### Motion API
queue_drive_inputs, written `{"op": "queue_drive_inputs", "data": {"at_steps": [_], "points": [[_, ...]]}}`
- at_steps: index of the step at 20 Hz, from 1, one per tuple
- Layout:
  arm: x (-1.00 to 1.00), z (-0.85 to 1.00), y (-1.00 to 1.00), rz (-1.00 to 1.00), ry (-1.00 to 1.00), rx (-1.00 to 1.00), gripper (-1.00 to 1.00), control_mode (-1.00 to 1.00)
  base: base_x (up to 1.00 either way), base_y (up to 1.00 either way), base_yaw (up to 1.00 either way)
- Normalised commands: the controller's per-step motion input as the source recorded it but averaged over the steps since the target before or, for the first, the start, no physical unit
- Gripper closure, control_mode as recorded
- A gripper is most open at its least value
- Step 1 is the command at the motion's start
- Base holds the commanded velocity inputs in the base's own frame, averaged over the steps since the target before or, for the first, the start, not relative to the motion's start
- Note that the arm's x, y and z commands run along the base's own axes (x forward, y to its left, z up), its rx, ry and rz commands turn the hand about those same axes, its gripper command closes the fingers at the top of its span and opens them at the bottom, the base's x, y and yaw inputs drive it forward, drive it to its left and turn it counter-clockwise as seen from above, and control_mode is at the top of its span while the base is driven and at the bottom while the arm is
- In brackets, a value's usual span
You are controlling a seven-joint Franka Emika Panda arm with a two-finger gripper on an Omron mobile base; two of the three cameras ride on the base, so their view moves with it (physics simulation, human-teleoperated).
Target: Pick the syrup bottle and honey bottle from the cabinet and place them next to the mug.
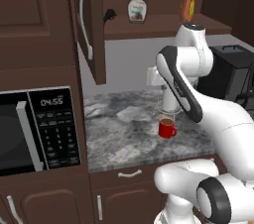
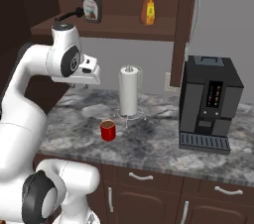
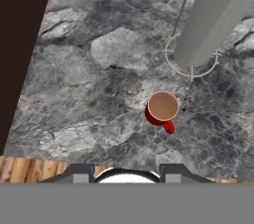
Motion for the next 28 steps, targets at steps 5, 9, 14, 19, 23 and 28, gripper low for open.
{"op": "queue_drive_inputs", "data": {"at_steps": [5, 9, 14, 19, 23, 28], "points": [[-0.15, 0.03, 0.06, -0.08, -0.10, -0.06, -1.00, -1.00, 0.00, 0.00, 0.00], [-0.16, 0.23, -0.49, -0.25, -0.21, 0.00, -1.00, -1.00, 0.00, 0.00, 0.00], [-0.81, 0.35, -0.08, -0.23, -0.40, 0.03, -1.00, -1.00, 0.00, 0.00, 0.00], [-0.25, 0.69, -0.23, -0.21, -0.37, 0.00, -1.00, -1.00, 0.00, 0.00, 0.00], [-0.19, 0.65, -0.55, -0.06, -0.21, 0.00, -1.00, -1.00, 0.00, 0.00, 0.00], [-0.01, 0.52, -0.59, 0.00, -0.16, 0.00, -1.00, -1.00, 0.00, 0.00, 0.00]]}}
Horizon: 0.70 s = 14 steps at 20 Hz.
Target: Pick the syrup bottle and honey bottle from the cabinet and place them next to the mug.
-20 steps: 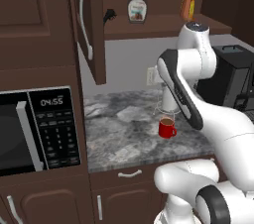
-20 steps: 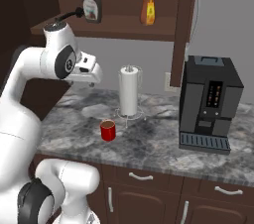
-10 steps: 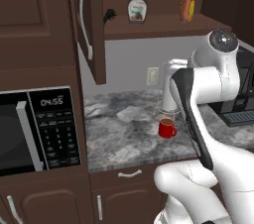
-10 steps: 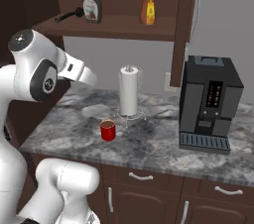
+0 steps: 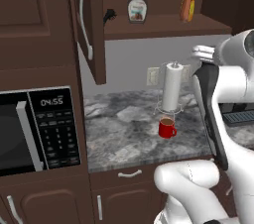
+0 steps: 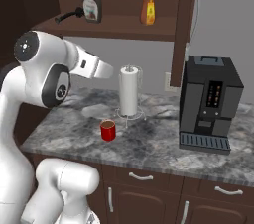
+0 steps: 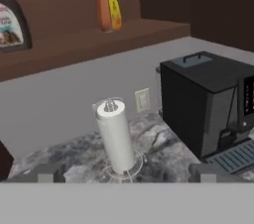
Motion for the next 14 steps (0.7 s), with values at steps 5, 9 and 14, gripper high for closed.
{"op": "queue_drive_inputs", "data": {"at_steps": [5, 9, 14], "points": [[0.10, 0.76, -0.16, 0.00, -0.06, 0.00, -1.00, -1.00, 0.00, 0.00, 0.00], [0.42, 0.78, 0.00, 0.00, 0.00, -0.04, -1.00, -1.00, 0.00, 0.00, 0.00], [0.89, 0.27, -0.05, 0.03, 0.01, -0.02, -1.00, -1.00, 0.00, 0.00, 0.00]]}}
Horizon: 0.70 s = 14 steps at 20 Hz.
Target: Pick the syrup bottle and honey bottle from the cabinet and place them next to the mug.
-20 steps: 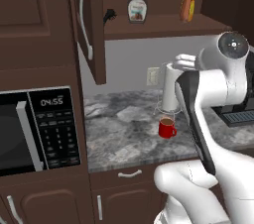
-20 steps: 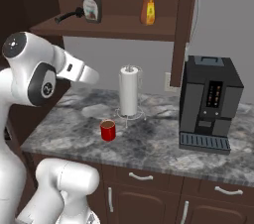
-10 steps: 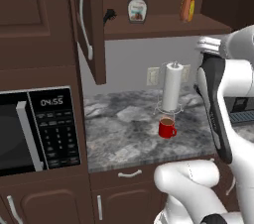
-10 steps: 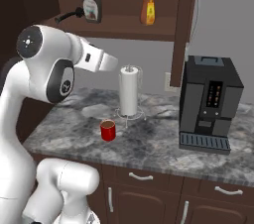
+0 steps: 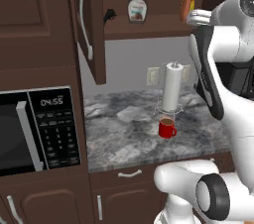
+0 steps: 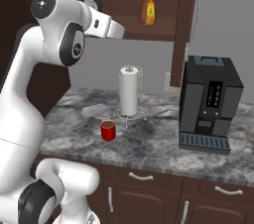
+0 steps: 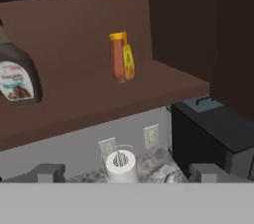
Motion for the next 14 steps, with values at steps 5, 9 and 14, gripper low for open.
{"op": "queue_drive_inputs", "data": {"at_steps": [5, 9, 14], "points": [[0.78, -0.23, -0.03, 0.00, 0.03, 0.00, -1.00, -1.00, 0.00, 0.00, 0.00], [0.57, -0.15, -0.11, 0.00, 0.08, 0.00, -1.00, -1.00, 0.00, 0.00, 0.00], [0.47, 0.00, -0.11, -0.01, 0.15, -0.01, -1.00, -1.00, 0.00, 0.00, 0.00]]}}
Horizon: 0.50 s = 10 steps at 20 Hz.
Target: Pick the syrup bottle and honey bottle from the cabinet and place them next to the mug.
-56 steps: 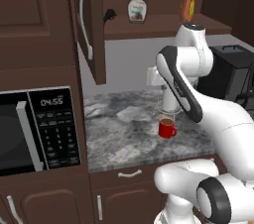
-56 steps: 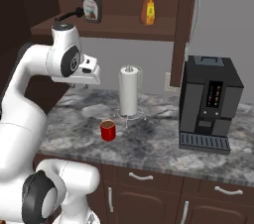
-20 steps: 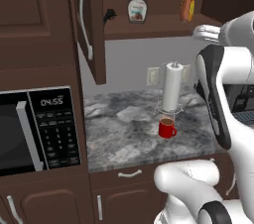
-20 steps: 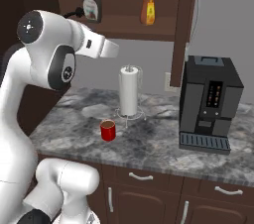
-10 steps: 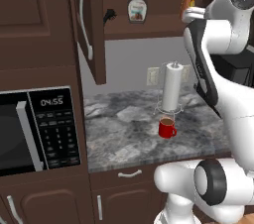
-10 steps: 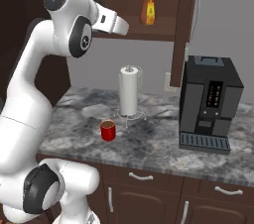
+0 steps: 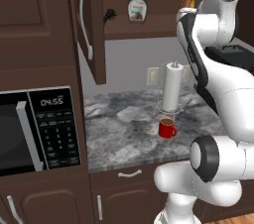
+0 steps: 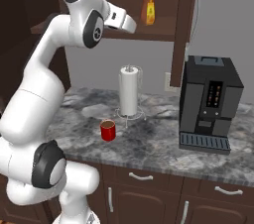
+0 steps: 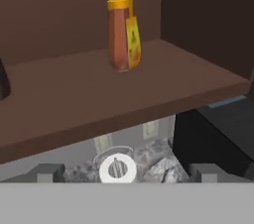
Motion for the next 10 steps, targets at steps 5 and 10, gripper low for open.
{"op": "queue_drive_inputs", "data": {"at_steps": [5, 10], "points": [[0.41, -0.08, -0.03, -0.06, 0.08, -0.03, -1.00, -1.00, 0.00, 0.00, 0.00], [0.67, -0.16, 0.00, 0.00, -0.02, -0.03, -1.00, -1.00, 0.00, 0.00, 0.00]]}}
